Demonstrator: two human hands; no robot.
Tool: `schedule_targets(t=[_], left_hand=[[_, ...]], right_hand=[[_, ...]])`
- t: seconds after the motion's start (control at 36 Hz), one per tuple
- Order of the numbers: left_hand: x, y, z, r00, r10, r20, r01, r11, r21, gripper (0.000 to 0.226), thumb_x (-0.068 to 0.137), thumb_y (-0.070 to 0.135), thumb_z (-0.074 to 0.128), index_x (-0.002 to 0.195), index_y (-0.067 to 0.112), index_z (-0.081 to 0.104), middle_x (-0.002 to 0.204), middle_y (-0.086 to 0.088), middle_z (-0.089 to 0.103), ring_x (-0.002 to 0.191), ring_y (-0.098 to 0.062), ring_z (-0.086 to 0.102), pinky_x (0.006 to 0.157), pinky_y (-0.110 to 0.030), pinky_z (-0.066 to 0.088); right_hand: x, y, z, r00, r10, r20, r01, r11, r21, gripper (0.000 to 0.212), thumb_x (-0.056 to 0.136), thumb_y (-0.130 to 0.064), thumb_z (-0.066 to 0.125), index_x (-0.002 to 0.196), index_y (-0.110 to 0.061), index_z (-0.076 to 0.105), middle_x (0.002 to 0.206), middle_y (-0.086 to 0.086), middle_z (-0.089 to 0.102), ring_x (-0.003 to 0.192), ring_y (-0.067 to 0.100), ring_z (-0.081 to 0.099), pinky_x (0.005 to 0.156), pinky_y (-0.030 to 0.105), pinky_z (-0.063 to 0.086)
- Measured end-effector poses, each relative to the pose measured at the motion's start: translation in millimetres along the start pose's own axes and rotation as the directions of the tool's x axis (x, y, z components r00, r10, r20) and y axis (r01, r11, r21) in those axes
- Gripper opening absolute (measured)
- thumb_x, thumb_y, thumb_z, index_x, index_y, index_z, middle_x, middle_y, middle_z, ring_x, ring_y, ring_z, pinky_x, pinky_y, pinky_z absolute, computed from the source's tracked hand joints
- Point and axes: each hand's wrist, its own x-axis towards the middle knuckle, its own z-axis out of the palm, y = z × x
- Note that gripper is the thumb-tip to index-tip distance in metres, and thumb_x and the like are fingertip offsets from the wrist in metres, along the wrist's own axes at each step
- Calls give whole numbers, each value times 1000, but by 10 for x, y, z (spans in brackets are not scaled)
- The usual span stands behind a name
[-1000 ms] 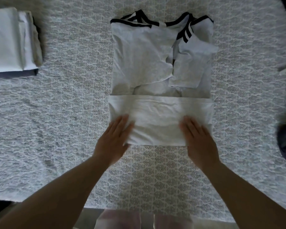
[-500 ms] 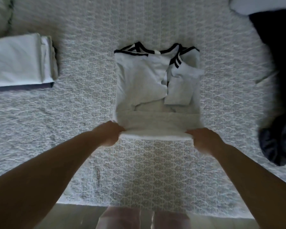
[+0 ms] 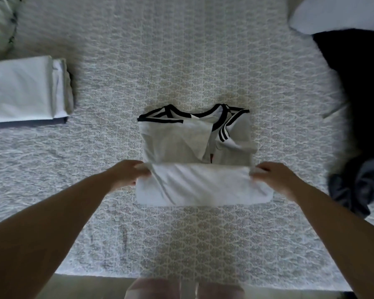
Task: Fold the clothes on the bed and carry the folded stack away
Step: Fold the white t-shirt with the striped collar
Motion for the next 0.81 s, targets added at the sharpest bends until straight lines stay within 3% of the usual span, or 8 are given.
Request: schedule_targets(t=[0.08,0.17,0.33,0.5,0.58,0.67,0.75,0.81], left_hand=[[98,-37,172,962,-31,-273,-39,968,-248,28,94,30,57,117,15,63,109,-8,67,97,-25,62,87,-42,51],[141,-125,398,916,-91,-392,-54,938,-343,40,94,39,55,127,15,56,116,-7,63,103,-27,58,92,-43,48],[93,-448,705,954,-40,-296,0,991,-134,64,83,47,62,134,11,50,121,-7,61,110,-28,57,97,-43,46],[143,-578,709,949,23,-316,-86,979,-187,38,97,28,51,132,13,55,111,4,62,105,-18,58,87,-27,41],[160,-533,690,896,127,-425,-127,992,29,39,98,34,45,132,16,53,89,3,65,77,-18,61,65,-28,45],[135,-501,666,758,294,-582,-198,954,224,51,92,43,35,122,7,54,59,7,53,50,-17,54,45,-24,38],[176,-523,712,680,323,-658,-211,946,246,40,97,36,38,117,7,55,54,12,49,44,-9,50,40,-19,33],[232,-564,780,750,255,-610,-136,962,235,34,100,34,40,116,8,54,58,4,55,48,-16,55,44,-26,42]], right_hand=[[111,66,70,968,111,-225,14,872,490,5,81,-27,71,83,-29,67,89,-2,68,85,18,62,70,30,50],[194,205,222,960,209,-187,-46,775,630,19,83,-34,69,100,-27,65,111,4,65,104,25,59,94,45,47],[211,454,534,956,261,-137,-167,863,477,41,81,-36,70,112,-8,64,100,8,65,91,24,60,76,32,46],[177,466,571,962,81,-261,-35,984,175,36,92,-30,58,118,-6,62,97,11,64,87,24,55,74,31,40],[153,376,502,920,-118,-374,101,993,-65,35,97,-33,47,119,-7,60,71,9,60,66,26,56,59,31,39],[168,290,455,820,-296,-490,236,955,-181,38,98,-33,45,118,-3,58,62,16,59,55,31,58,50,31,39],[250,249,483,817,-228,-530,195,974,-118,45,98,-44,40,114,-6,58,60,4,55,54,25,54,48,26,36],[335,292,520,886,-127,-445,73,988,-138,45,98,-45,39,115,-9,59,70,9,60,64,28,56,55,28,38]])
